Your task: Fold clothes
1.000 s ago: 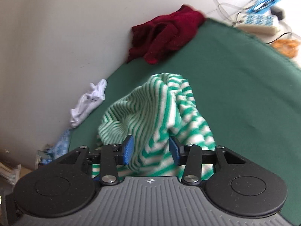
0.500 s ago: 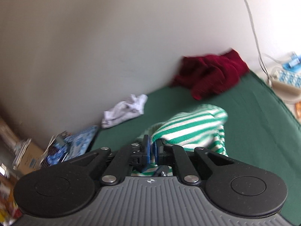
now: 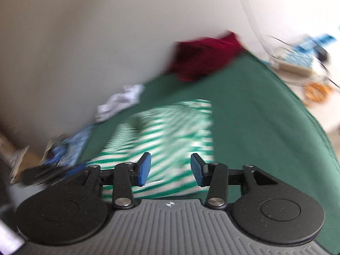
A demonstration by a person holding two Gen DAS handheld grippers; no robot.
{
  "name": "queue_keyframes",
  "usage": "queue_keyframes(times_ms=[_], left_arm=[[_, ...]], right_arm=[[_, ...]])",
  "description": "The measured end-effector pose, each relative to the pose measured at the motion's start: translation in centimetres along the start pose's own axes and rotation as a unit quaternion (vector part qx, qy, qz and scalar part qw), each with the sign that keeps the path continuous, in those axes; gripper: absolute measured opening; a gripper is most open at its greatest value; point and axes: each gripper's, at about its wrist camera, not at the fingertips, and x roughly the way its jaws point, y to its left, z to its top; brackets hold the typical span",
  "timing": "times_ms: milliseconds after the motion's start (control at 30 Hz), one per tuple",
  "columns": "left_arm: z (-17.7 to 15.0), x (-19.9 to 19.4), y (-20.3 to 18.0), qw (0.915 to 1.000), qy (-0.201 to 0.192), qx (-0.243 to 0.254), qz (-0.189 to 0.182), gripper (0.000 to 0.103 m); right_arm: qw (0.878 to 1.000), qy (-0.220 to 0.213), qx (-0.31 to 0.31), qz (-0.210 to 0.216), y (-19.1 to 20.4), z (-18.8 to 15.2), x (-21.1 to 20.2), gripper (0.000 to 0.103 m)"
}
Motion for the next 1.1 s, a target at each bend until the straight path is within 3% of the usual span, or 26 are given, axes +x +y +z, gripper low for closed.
queue_keyframes(times_ms=[133, 200, 233, 300, 367, 467, 600, 633, 733, 833, 900, 933, 967, 1033, 1067, 1100], left_arm=[[-1.0, 0.8, -0.1, 0.9991, 0.033, 0.025, 0.012, 0.004], [-1.0, 0.4, -1.0, 0.9984, 0.027, 0.049, -0.004, 0.012], [-1.2, -0.1, -2.0, 0.9974, 0.019, 0.068, -0.015, 0.023], [-1.7, -0.6, -4.3, 0.9934, 0.000, 0.113, -0.019, 0.041], [-2.3, -0.7, -6.8, 0.9862, -0.021, 0.164, -0.009, 0.065], [-2.8, -0.4, -9.0, 0.9784, -0.043, 0.202, 0.007, 0.084], [-3.2, 0.3, -10.9, 0.9709, -0.064, 0.229, 0.027, 0.092], [-3.2, 0.3, -11.0, 0.9722, -0.066, 0.223, 0.022, 0.094], [-3.0, 0.8, -11.0, 0.9771, -0.050, 0.206, 0.016, 0.090], [-2.9, 1.6, -10.6, 0.9831, -0.023, 0.182, 0.004, 0.070], [-2.8, 2.3, -10.1, 0.9869, -0.002, 0.161, -0.005, 0.047], [-2.8, 2.7, -9.7, 0.9887, 0.009, 0.150, -0.010, 0.023], [-2.7, 3.1, -9.4, 0.9902, 0.020, 0.138, -0.015, 0.012], [-2.4, 3.0, -8.5, 0.9927, 0.015, 0.119, -0.014, 0.011], [-2.2, 2.5, -8.1, 0.9933, 0.003, 0.115, -0.009, 0.010], [-1.7, 2.0, -7.3, 0.9945, -0.005, 0.104, -0.008, 0.010]], right_arm=[[1.000, -0.002, -0.015, 0.006, -1.5, 2.1, 4.2, 0.050], [1.000, 0.003, -0.020, -0.002, -1.8, 3.2, 6.5, 0.051], [1.000, 0.011, -0.013, 0.004, -1.9, 3.6, 7.5, 0.051], [0.999, 0.037, 0.012, 0.022, -2.2, 4.2, 8.9, 0.044], [0.998, 0.057, 0.008, 0.013, -1.6, 4.6, 9.7, 0.009], [0.999, 0.045, -0.014, -0.007, 0.3, 5.1, 8.2, 0.008], [0.999, -0.011, -0.038, 0.009, 2.7, 5.1, 4.0, 0.008], [0.999, -0.024, -0.044, 0.010, 3.1, 4.9, 3.1, 0.005], [0.996, -0.058, -0.060, 0.011, 4.2, 4.1, 0.7, 0.001], [0.995, -0.060, -0.079, -0.001, 4.4, 3.5, -0.1, 0.003], [0.994, -0.058, -0.077, -0.043, 3.7, 3.2, 0.5, 0.017], [0.996, -0.045, -0.062, -0.051, 2.9, 3.2, 1.1, 0.028], [0.997, -0.030, -0.045, -0.057, 1.9, 3.1, 1.6, 0.031], [0.999, -0.008, -0.008, -0.052, 0.5, 2.6, 2.4, 0.034], [0.999, -0.001, 0.005, -0.047, 0.0, 2.4, 2.8, 0.044], [0.999, 0.005, 0.016, -0.043, -0.4, 2.2, 3.3, 0.047]])
